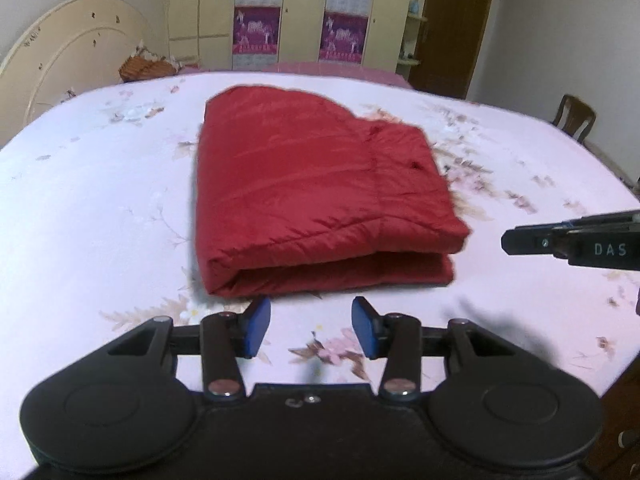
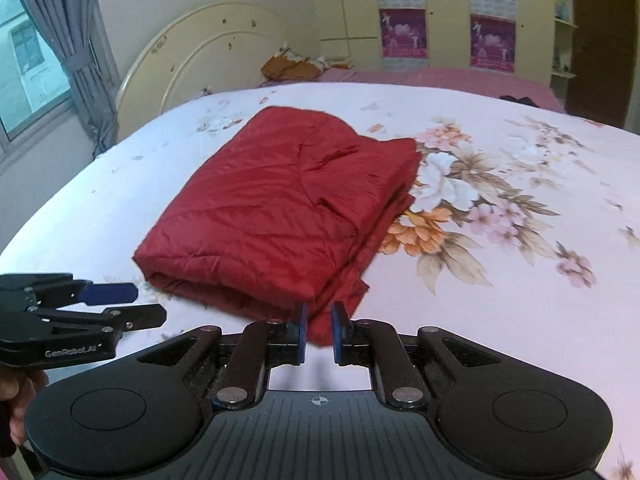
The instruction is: Fold large clothes
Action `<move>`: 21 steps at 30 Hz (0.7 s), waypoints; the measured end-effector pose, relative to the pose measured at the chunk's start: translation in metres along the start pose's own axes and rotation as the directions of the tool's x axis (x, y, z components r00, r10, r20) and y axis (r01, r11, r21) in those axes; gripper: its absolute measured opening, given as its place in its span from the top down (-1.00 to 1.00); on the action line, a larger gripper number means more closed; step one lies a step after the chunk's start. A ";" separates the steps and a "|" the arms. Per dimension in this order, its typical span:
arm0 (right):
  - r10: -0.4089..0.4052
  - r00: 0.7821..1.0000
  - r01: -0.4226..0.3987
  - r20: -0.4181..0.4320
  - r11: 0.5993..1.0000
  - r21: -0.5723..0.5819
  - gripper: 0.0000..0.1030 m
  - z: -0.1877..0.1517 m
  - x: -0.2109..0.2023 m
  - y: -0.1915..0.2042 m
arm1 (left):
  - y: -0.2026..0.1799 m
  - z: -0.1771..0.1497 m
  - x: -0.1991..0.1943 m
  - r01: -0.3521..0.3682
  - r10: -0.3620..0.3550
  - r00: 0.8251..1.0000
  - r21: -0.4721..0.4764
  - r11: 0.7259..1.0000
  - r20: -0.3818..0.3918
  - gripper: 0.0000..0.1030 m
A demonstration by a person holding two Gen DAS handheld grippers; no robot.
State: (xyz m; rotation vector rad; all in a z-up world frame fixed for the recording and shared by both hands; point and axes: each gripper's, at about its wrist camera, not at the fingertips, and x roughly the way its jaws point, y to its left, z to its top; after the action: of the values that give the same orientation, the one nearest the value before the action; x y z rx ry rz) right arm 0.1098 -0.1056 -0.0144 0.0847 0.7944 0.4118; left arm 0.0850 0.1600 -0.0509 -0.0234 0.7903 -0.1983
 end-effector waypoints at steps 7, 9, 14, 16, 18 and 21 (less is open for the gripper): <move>-0.021 0.999 0.019 0.042 0.999 0.041 0.79 -0.015 -0.047 0.008 | -0.013 -0.007 -0.048 0.012 -0.011 0.998 -0.023 1.000 0.069 0.17; -0.019 0.998 0.017 0.056 0.999 0.046 0.79 -0.018 -0.059 0.012 | -0.016 -0.006 -0.056 0.010 -0.009 0.996 -0.016 1.000 0.084 0.17; -0.008 0.997 0.002 0.080 0.998 0.066 0.79 -0.023 -0.079 0.020 | -0.025 -0.006 -0.074 0.017 -0.017 0.994 0.001 1.000 0.112 0.17; -0.014 0.997 0.008 0.081 0.997 0.070 0.79 -0.025 -0.084 0.022 | -0.028 -0.007 -0.081 0.020 -0.019 0.993 -0.004 1.000 0.120 0.17; -0.015 0.996 0.009 0.087 0.997 0.071 0.79 -0.026 -0.090 0.025 | -0.033 -0.009 -0.090 0.019 -0.018 0.992 -0.002 1.000 0.128 0.17; -0.008 0.995 0.000 0.103 0.997 0.075 0.79 -0.030 -0.103 0.030 | -0.037 -0.012 -0.101 0.023 -0.022 0.990 -0.006 1.000 0.140 0.17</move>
State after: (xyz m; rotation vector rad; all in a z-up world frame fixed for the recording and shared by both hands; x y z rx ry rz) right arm 0.0135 -0.1204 0.0409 0.1730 0.7078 0.3708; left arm 0.0005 0.1430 0.0154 -0.0524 0.6505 -0.2125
